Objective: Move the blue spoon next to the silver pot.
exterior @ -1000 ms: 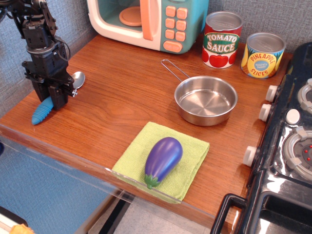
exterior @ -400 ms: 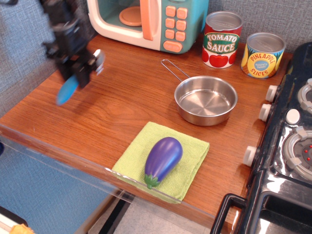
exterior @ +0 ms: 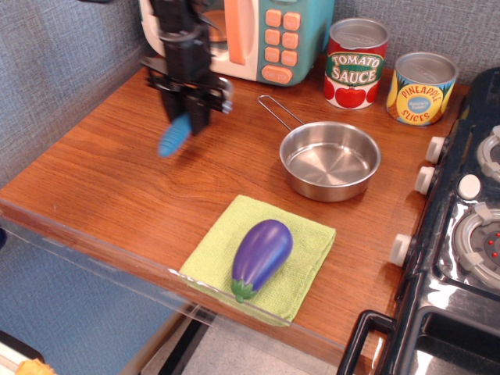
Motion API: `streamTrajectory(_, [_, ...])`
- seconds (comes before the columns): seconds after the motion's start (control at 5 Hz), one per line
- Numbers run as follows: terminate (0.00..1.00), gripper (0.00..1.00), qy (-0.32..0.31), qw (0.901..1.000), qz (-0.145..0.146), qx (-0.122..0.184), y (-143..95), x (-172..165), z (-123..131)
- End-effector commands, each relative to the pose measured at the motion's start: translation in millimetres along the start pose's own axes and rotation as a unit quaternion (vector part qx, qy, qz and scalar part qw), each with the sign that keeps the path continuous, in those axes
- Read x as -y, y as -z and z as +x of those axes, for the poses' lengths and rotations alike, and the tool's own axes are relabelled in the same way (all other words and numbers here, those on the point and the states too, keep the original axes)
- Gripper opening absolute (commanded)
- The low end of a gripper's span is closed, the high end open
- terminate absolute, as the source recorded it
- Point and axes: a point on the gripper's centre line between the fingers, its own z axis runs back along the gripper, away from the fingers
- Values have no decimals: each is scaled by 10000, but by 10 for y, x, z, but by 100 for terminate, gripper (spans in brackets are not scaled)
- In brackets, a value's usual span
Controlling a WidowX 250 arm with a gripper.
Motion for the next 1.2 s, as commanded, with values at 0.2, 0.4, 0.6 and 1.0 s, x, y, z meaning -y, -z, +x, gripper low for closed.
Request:
streamTrajectory(0.2, [0,0,74,10000,30,-23,73,276,383])
streamTrajectory(0.4, [0,100,-127,9999,68,83,-26,250,324])
streamTrajectory(0.6, [0,100,-39,9997,193,167,-189,234,270])
streamTrajectory(1.0, [0,100,78,9982,337,490,-606,407,98])
